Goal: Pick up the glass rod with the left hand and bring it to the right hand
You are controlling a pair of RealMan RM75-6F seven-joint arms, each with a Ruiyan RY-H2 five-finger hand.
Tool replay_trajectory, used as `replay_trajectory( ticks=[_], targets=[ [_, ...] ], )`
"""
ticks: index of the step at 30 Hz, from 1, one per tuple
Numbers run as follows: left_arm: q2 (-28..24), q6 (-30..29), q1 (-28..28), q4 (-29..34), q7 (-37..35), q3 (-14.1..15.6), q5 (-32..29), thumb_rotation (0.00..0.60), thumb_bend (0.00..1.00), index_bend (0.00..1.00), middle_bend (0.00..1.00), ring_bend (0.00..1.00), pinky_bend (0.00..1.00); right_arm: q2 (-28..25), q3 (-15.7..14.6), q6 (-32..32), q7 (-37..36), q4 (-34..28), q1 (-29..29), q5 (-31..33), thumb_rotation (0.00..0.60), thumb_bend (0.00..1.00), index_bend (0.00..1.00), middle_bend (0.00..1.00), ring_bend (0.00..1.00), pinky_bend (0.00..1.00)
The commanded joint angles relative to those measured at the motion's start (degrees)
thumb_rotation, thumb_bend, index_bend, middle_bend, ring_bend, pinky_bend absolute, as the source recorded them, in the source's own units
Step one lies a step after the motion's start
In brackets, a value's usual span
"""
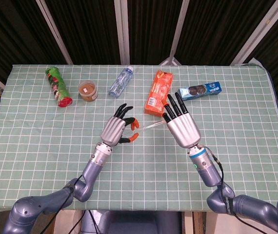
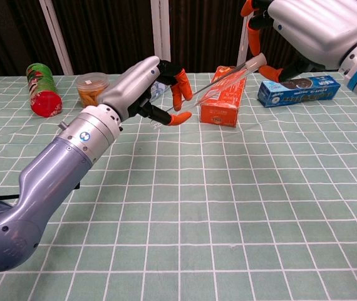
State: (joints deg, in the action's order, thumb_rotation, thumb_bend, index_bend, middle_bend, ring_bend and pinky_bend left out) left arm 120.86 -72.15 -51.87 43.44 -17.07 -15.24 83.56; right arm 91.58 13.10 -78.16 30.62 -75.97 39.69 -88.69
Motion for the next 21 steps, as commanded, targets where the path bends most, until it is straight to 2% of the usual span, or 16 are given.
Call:
replay_trajectory(
  ticks=[1, 4, 6, 11, 13, 21],
  targets=[
    [0.0, 0.0, 0.0, 0.0, 0.0, 0.0, 0.0, 0.600, 0.70, 0.56, 0.60, 0.13, 0.00, 0.0, 0.0, 0.0, 0.0, 0.0, 0.0, 0.0, 0.600, 0.43, 0.61, 0.22, 0.05, 0.00],
    [0.1, -0.1, -0.1, -0.1, -0.1, 0.0, 0.0, 0.600, 0.70, 0.56, 0.60, 0.13, 0.00, 0.1, 0.0, 0.0, 0.1, 0.0, 0.0, -0.1, 0.600, 0.43, 0.61, 0.22, 0.05, 0.00],
    [0.1, -0.1, -0.1, -0.1, -0.1, -0.1, 0.0, 0.600, 0.70, 0.56, 0.60, 0.13, 0.00, -0.1, -0.1, 0.1, 0.5, 0.2, 0.0, -0.1, 0.600, 0.43, 0.58, 0.22, 0.05, 0.00],
    [0.1, -0.4, 0.0, -0.3, -0.4, -0.1, 0.0, 0.600, 0.70, 0.56, 0.60, 0.13, 0.00, -0.6, -0.3, 0.8, 1.3, -0.5, -0.5, 0.9, 0.600, 0.43, 0.33, 0.17, 0.03, 0.00],
    [0.0, -0.4, 0.0, -0.4, -0.4, 0.0, 0.1, 0.600, 0.70, 0.56, 0.60, 0.13, 0.00, -0.7, -0.3, 0.9, 1.3, -0.6, -0.7, 1.1, 0.600, 0.43, 0.28, 0.15, 0.03, 0.00],
    [0.0, -0.6, 0.4, -0.6, -0.7, 0.3, 0.1, 0.600, 0.70, 0.56, 0.60, 0.13, 0.00, -0.9, -0.6, 0.8, 1.5, -0.9, -1.2, 1.4, 0.600, 0.43, 0.25, 0.14, 0.03, 0.00]
  ],
)
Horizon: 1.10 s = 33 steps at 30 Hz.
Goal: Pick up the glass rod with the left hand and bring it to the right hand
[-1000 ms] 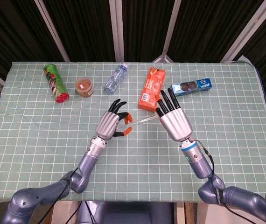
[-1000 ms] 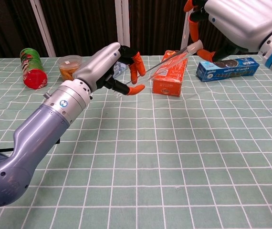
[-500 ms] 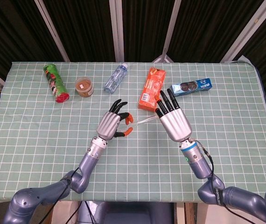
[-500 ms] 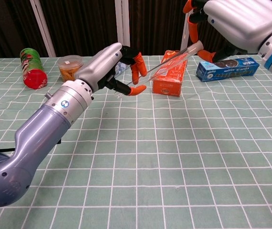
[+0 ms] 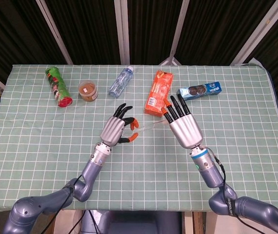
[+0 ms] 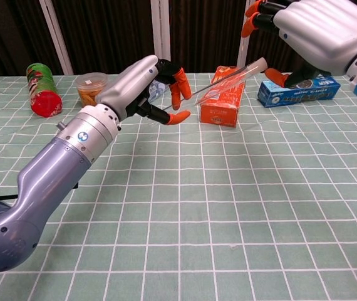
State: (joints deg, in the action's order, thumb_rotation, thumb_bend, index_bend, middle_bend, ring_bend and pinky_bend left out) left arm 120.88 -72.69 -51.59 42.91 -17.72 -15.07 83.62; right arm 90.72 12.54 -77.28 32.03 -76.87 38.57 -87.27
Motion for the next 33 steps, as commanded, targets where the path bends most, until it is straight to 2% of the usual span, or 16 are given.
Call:
replay_trajectory(
  ticks=[1, 10, 15, 23, 26, 28, 33],
  targets=[
    [-0.1, -0.1, 0.2, -0.1, -0.1, 0.2, 0.0, 0.600, 0.70, 0.56, 0.60, 0.13, 0.00, -0.1, -0.1, -0.1, 0.1, 0.0, -0.2, 0.1, 0.600, 0.43, 0.25, 0.13, 0.03, 0.00],
    [-1.1, -0.5, 2.0, -0.1, -0.5, 1.9, 0.6, 0.600, 0.70, 0.56, 0.60, 0.13, 0.00, -1.0, -0.1, -0.6, 0.4, -0.2, -1.6, 1.4, 0.600, 0.43, 0.23, 0.12, 0.02, 0.00],
    [-2.0, -0.2, 4.4, -0.4, -0.8, 4.7, 1.4, 0.600, 0.70, 0.56, 0.60, 0.13, 0.00, -2.5, 0.8, -1.3, 0.4, -1.4, -2.3, 2.3, 0.600, 0.43, 0.23, 0.11, 0.01, 0.00],
    [-1.9, -0.6, 6.0, -0.2, -1.1, 6.0, 2.0, 0.600, 0.70, 0.55, 0.60, 0.13, 0.00, -3.6, 0.8, -1.6, 0.6, -2.6, -3.1, 2.6, 0.600, 0.43, 0.23, 0.11, 0.01, 0.00],
    [-2.0, -0.6, 6.4, 0.1, -1.1, 6.3, 2.1, 0.600, 0.69, 0.53, 0.57, 0.13, 0.00, -3.8, 0.7, -1.7, 0.7, -2.8, -3.3, 2.7, 0.600, 0.43, 0.23, 0.11, 0.01, 0.00],
    [-2.3, -0.4, 6.7, 0.6, -1.1, 6.4, 2.2, 0.600, 0.65, 0.51, 0.52, 0.12, 0.00, -3.9, 0.7, -1.7, 0.7, -3.0, -3.4, 2.7, 0.600, 0.43, 0.23, 0.11, 0.01, 0.00],
    [-3.4, 0.1, 7.3, 2.7, 0.3, 6.1, 1.5, 0.600, 0.47, 0.45, 0.40, 0.09, 0.00, -4.3, 0.8, -1.8, 0.7, -3.5, -3.6, 2.7, 0.600, 0.43, 0.23, 0.11, 0.01, 0.00]
  ],
)
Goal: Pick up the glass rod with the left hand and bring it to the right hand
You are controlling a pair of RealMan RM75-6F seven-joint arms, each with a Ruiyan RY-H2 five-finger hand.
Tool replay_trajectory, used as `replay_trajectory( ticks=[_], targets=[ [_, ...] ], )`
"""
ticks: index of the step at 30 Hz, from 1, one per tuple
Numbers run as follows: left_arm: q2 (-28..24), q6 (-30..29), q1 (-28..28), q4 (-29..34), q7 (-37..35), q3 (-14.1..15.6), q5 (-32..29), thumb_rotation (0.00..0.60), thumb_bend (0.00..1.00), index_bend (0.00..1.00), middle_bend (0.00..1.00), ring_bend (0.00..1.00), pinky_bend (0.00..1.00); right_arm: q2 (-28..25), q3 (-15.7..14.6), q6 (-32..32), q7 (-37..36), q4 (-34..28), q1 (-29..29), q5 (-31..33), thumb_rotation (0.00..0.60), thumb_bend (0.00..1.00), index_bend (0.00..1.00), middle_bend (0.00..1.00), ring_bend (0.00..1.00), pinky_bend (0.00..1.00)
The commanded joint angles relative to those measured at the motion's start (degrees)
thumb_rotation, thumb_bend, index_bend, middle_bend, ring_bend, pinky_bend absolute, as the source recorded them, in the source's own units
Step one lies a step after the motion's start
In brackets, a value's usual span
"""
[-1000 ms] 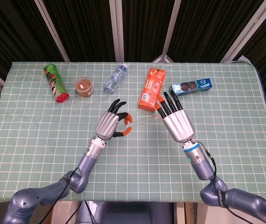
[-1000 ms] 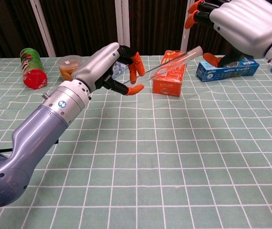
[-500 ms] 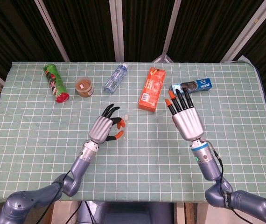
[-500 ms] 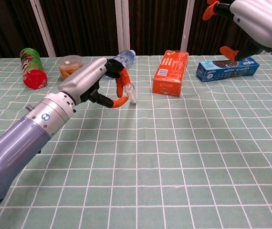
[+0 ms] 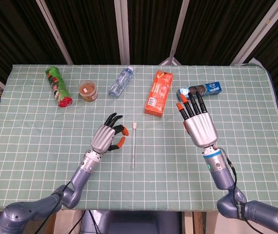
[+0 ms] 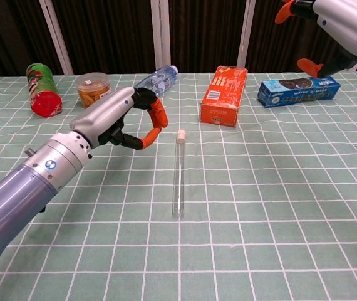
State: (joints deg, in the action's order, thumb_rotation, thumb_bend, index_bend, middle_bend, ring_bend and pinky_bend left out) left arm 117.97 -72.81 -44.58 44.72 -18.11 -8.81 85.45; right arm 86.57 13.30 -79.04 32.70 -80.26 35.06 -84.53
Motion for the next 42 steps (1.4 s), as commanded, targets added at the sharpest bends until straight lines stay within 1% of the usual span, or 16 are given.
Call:
replay_trajectory(
  ticks=[1, 4, 8, 9, 12, 13, 16, 19, 20, 22, 23, 27, 33, 38, 42],
  targets=[
    [-0.7, 0.3, 0.4, 1.3, 0.9, -0.2, -0.4, 0.600, 0.43, 0.44, 0.37, 0.08, 0.00, -0.2, 0.0, -0.1, 0.1, -0.2, -0.1, 0.0, 0.600, 0.43, 0.23, 0.11, 0.01, 0.00],
    [-2.0, 0.3, 0.8, 3.5, 2.2, -0.5, -0.7, 0.600, 0.34, 0.36, 0.30, 0.04, 0.00, -0.6, 0.1, -0.3, 0.1, -0.7, -0.4, 0.1, 0.600, 0.43, 0.23, 0.11, 0.01, 0.00],
    [-5.0, 0.0, 1.9, 8.0, 4.8, -1.0, -1.3, 0.600, 0.23, 0.18, 0.20, 0.01, 0.00, -1.3, 0.3, -1.1, -0.2, -1.9, -1.2, 0.7, 0.600, 0.43, 0.20, 0.10, 0.01, 0.00],
    [-6.3, -0.3, 2.4, 9.9, 5.9, -1.1, -1.5, 0.600, 0.20, 0.16, 0.17, 0.00, 0.00, -1.7, 0.4, -1.5, -0.5, -2.5, -1.7, 0.9, 0.600, 0.43, 0.19, 0.10, 0.01, 0.00],
    [-11.0, -1.0, 4.2, 16.2, 9.4, -1.3, -2.5, 0.600, 0.16, 0.13, 0.12, 0.00, 0.00, -3.1, 0.4, -2.5, -1.7, -4.6, -3.6, 2.5, 0.600, 0.43, 0.11, 0.07, 0.00, 0.00],
    [-13.4, -1.2, 5.2, 19.4, 11.3, -1.3, -3.0, 0.600, 0.16, 0.13, 0.10, 0.00, 0.00, -4.0, 0.3, -2.9, -2.5, -5.9, -4.7, 3.5, 0.600, 0.43, 0.07, 0.06, 0.00, 0.00],
    [-20.6, -2.4, 8.3, 28.8, 16.7, -1.0, -4.7, 0.600, 0.15, 0.11, 0.08, 0.00, 0.00, -6.7, -0.3, -4.0, -5.2, -9.8, -7.9, 5.9, 0.600, 0.41, 0.01, 0.02, 0.00, 0.00],
    [-27.3, -3.5, 11.6, 36.5, 21.0, 0.4, -5.9, 0.600, 0.14, 0.10, 0.06, 0.00, 0.00, -9.5, -1.3, -4.6, -8.2, -13.7, -11.2, 8.2, 0.600, 0.35, 0.00, 0.00, 0.00, 0.00],
    [-30.1, -4.3, 13.1, 39.4, 22.5, 1.3, -6.2, 0.600, 0.13, 0.10, 0.05, 0.00, 0.00, -10.8, -1.9, -4.7, -9.6, -15.5, -12.6, 9.3, 0.600, 0.34, 0.00, 0.00, 0.00, 0.00],
    [-33.4, -5.4, 15.0, 42.6, 23.6, 2.4, -6.3, 0.600, 0.13, 0.10, 0.05, 0.00, 0.00, -12.6, -2.6, -4.9, -11.2, -17.5, -14.2, 10.1, 0.600, 0.32, 0.00, 0.00, 0.00, 0.00],
    [-35.6, -6.5, 16.6, 44.5, 24.0, 3.4, -6.1, 0.600, 0.13, 0.10, 0.05, 0.00, 0.00, -13.8, -3.2, -5.2, -12.6, -18.7, -15.5, 10.4, 0.600, 0.32, 0.00, 0.00, 0.00, 0.00],
    [-41.3, -10.3, 21.7, 47.7, 23.5, 7.4, -4.5, 0.600, 0.13, 0.09, 0.04, 0.00, 0.00, -16.9, -5.8, -6.4, -17.0, -19.9, -19.3, 9.8, 0.600, 0.31, 0.00, 0.00, 0.00, 0.00],
    [-46.3, -15.4, 28.2, 49.3, 20.3, 11.9, -1.8, 0.600, 0.13, 0.08, 0.04, 0.00, 0.00, -20.0, -9.5, -8.5, -22.1, -19.4, -24.0, 7.3, 0.600, 0.31, 0.00, 0.00, 0.00, 0.00],
    [-50.7, -20.6, 32.6, 49.4, 17.9, 13.9, 1.2, 0.600, 0.13, 0.07, 0.03, 0.00, 0.00, -21.6, -12.1, -10.7, -25.6, -17.3, -27.4, 4.5, 0.600, 0.31, 0.00, 0.00, 0.00, 0.00],
    [-52.7, -23.4, 35.6, 47.8, 15.5, 14.9, 2.3, 0.600, 0.13, 0.07, 0.03, 0.00, 0.00, -21.8, -13.4, -12.8, -27.1, -14.7, -29.2, 1.5, 0.600, 0.31, 0.00, 0.00, 0.00, 0.00]
  ],
)
